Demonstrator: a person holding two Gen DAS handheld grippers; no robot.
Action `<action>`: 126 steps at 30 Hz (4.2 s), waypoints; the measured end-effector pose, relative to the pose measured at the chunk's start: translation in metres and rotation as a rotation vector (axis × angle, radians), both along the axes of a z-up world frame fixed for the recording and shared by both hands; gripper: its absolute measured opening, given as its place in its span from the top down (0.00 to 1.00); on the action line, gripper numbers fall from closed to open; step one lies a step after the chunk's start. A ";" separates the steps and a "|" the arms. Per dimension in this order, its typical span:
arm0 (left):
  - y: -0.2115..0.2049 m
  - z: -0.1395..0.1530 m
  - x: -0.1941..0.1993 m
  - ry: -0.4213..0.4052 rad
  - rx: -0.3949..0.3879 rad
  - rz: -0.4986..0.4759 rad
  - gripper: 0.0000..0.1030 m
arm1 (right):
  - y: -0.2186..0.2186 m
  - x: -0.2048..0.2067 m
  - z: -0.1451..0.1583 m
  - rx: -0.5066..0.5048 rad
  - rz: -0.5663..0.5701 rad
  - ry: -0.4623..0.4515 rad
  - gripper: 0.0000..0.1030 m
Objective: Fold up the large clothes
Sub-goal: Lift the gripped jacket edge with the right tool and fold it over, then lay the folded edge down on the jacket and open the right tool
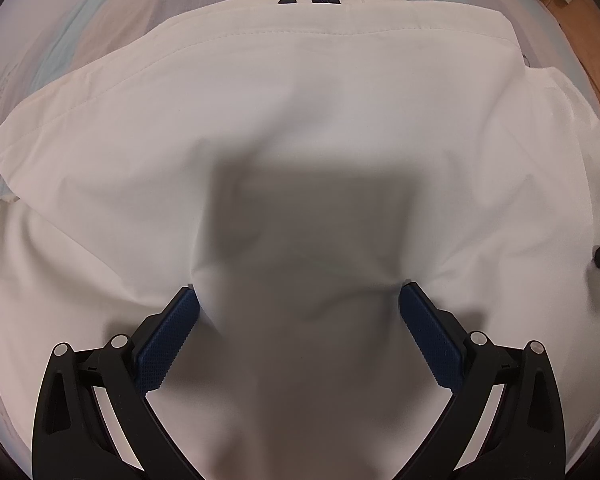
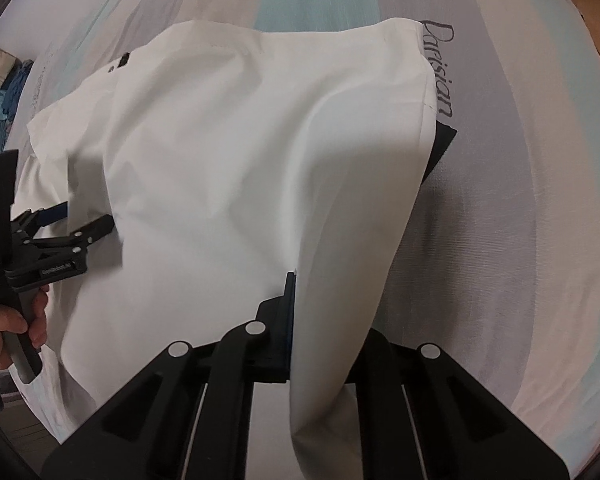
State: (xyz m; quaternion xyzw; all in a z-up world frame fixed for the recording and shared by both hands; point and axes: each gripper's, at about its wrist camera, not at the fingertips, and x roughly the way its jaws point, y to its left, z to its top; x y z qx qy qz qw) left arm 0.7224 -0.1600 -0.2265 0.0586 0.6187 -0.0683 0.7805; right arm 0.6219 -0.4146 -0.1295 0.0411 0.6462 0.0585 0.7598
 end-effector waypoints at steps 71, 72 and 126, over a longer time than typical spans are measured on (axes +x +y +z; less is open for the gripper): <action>0.303 0.119 -0.074 -0.083 -0.182 0.263 0.06 | 0.373 0.041 0.117 0.111 0.071 0.074 0.96; 0.307 0.118 -0.074 -0.084 -0.178 0.264 0.06 | 0.384 0.041 0.113 0.112 0.076 0.076 0.96; 0.419 0.076 -0.157 -0.051 -0.016 0.452 0.06 | 0.519 -0.033 0.000 -0.001 0.201 -0.060 0.30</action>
